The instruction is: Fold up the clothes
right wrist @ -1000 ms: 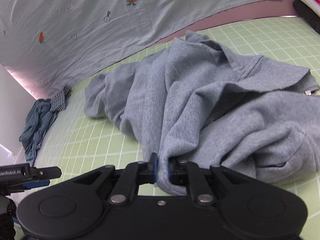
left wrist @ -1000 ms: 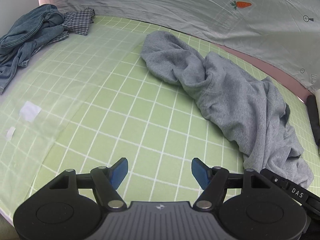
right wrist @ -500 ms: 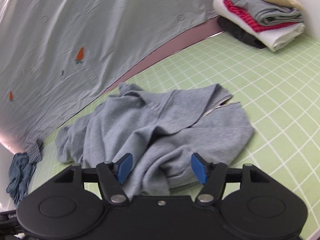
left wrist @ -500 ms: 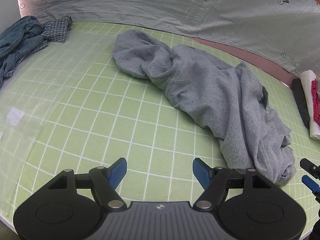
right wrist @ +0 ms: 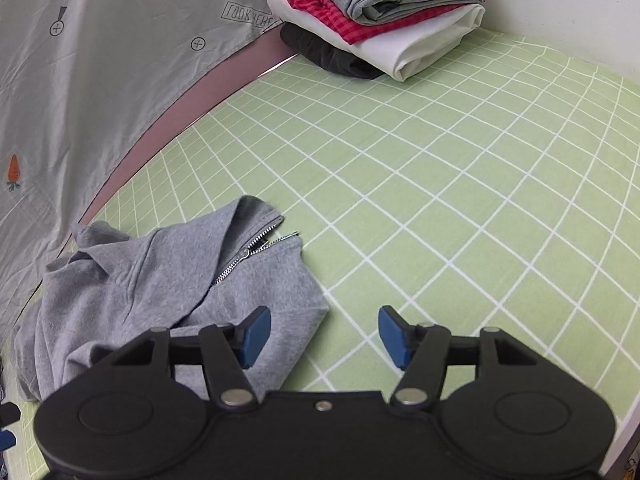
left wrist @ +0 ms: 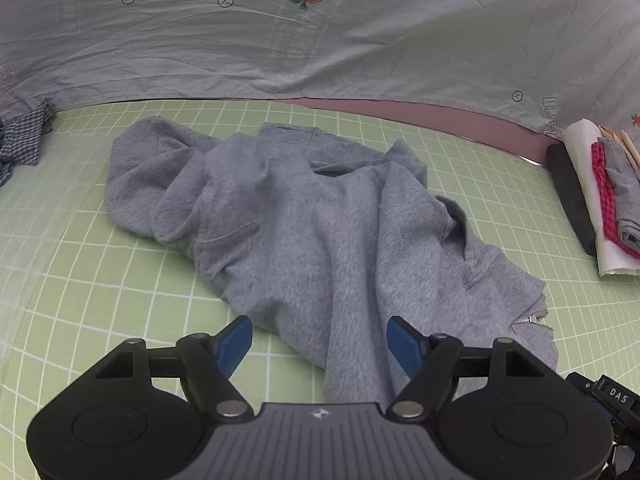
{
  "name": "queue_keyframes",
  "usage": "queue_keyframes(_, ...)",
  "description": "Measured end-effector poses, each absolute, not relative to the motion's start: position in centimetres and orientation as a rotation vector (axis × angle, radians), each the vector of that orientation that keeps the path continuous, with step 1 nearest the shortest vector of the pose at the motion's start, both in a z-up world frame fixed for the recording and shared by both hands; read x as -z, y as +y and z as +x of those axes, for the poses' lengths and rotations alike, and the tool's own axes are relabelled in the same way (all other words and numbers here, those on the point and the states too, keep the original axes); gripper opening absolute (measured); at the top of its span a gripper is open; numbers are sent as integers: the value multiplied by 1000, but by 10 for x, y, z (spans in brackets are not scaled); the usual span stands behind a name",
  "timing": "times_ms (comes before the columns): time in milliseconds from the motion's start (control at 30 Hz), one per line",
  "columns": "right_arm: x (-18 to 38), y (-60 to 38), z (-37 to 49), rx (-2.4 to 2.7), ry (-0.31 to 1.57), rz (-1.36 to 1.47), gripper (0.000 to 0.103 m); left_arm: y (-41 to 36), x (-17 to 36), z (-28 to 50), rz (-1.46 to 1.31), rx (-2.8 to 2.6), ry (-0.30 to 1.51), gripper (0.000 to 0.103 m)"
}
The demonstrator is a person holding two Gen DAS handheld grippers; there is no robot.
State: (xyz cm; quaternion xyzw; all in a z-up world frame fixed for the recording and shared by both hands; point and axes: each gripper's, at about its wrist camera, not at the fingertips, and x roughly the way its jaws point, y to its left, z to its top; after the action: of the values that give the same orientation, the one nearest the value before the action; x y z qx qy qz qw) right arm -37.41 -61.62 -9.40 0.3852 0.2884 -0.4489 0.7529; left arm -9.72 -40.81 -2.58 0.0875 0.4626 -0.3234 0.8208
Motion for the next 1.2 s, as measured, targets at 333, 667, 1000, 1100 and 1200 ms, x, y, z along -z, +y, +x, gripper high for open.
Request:
queue_keyframes(333,112,-649,-321,953,742,778,54,-500,52,-77,271,785,997,52)
queue_keyframes(667,114,-634,-304,913,824,577,4,-471,42,-76,202,802,942,3)
queue_keyframes(1000,66,-591,-333,892,667,422,2,-295,1,-79,-38,557,895,3)
queue_keyframes(1100,55,-563,-337,799,650,375,2,-237,25,-73,-55,406,961,3)
queue_keyframes(1200,57,-535,-331,673,683,383,3,-200,58,-67,-46,280,1062,4)
